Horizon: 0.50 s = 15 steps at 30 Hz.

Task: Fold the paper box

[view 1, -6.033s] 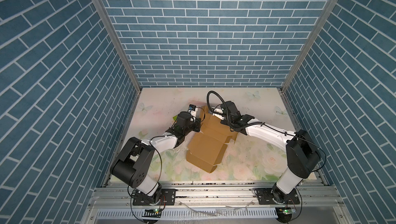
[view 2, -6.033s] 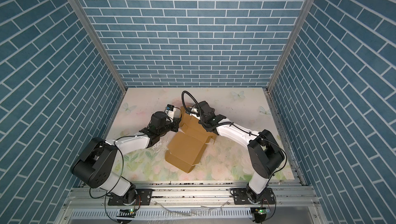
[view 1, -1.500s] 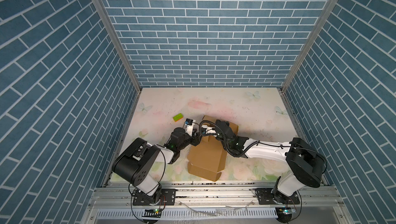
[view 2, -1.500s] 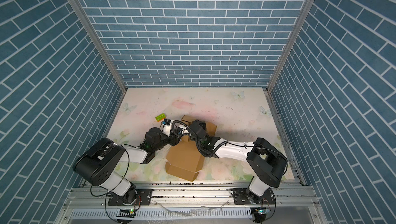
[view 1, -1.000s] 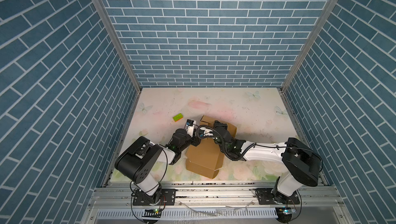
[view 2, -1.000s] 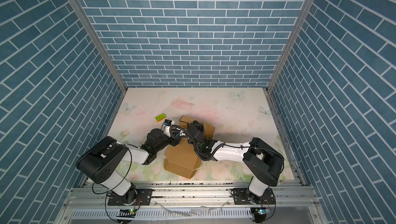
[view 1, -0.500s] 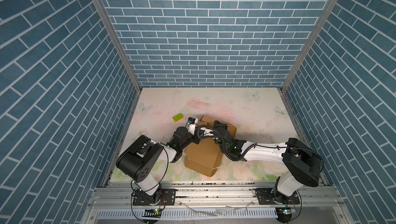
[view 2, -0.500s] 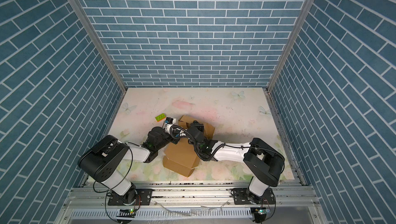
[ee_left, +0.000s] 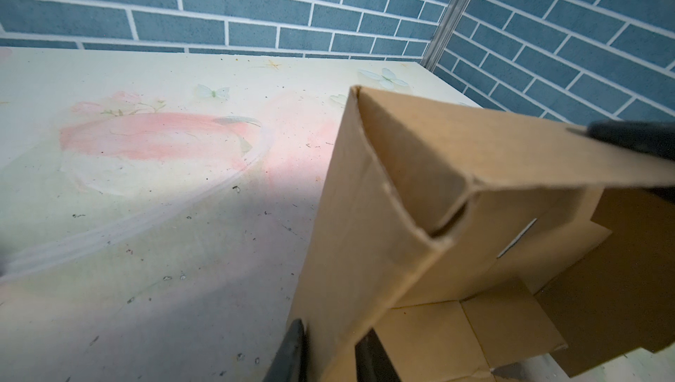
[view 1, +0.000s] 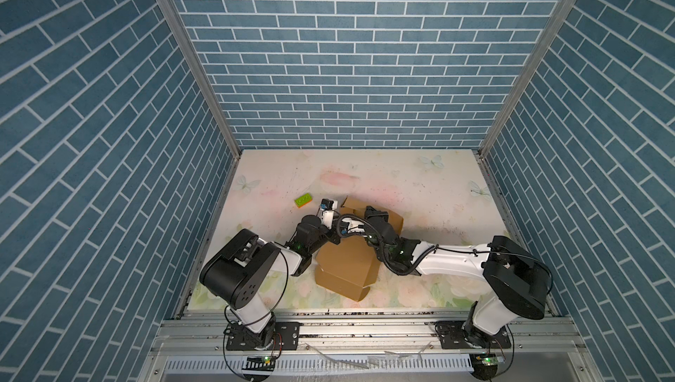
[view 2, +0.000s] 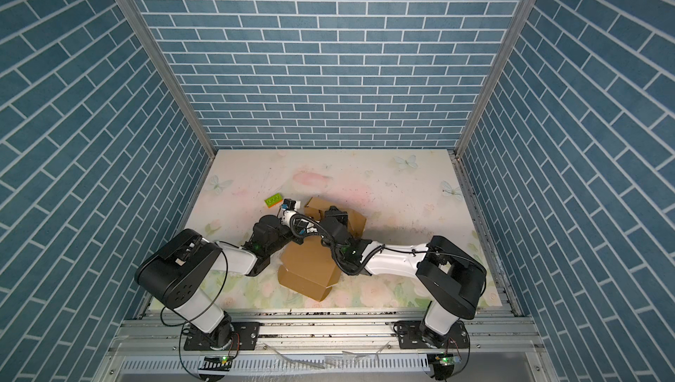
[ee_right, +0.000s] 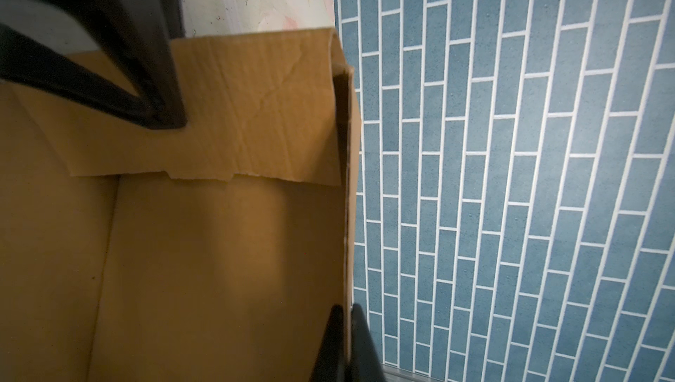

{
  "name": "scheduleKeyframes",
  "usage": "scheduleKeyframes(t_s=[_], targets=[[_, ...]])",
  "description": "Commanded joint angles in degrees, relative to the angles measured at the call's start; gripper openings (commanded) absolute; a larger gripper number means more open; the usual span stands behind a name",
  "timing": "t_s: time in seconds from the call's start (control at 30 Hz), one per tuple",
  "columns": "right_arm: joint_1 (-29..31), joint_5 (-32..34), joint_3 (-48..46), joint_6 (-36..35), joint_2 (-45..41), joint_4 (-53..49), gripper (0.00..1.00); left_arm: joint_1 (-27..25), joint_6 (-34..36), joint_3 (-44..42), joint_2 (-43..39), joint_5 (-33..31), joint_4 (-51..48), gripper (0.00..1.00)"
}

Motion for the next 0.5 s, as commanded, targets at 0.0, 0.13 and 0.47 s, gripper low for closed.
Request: scheduleKeyframes(t_s=[0.0,0.13,0.47], targets=[[0.60,-2.09,-0.89,0.47,-0.42,-1.71,0.01,-0.11,0.08,1.75,-1.06,-0.45,-0.02,0.26],[0.62,-2.19,-0.93,0.60,-0.38,-1.64,0.01,-0.12,0.18,2.73,-1.47,0.35,-1.69,0.46],[0.27,-2.44,-0.68,0.80,-0.39,-1.57,0.01,-0.22,0.17,3.52,-2.55,-2.05,-4.50,0.20]])
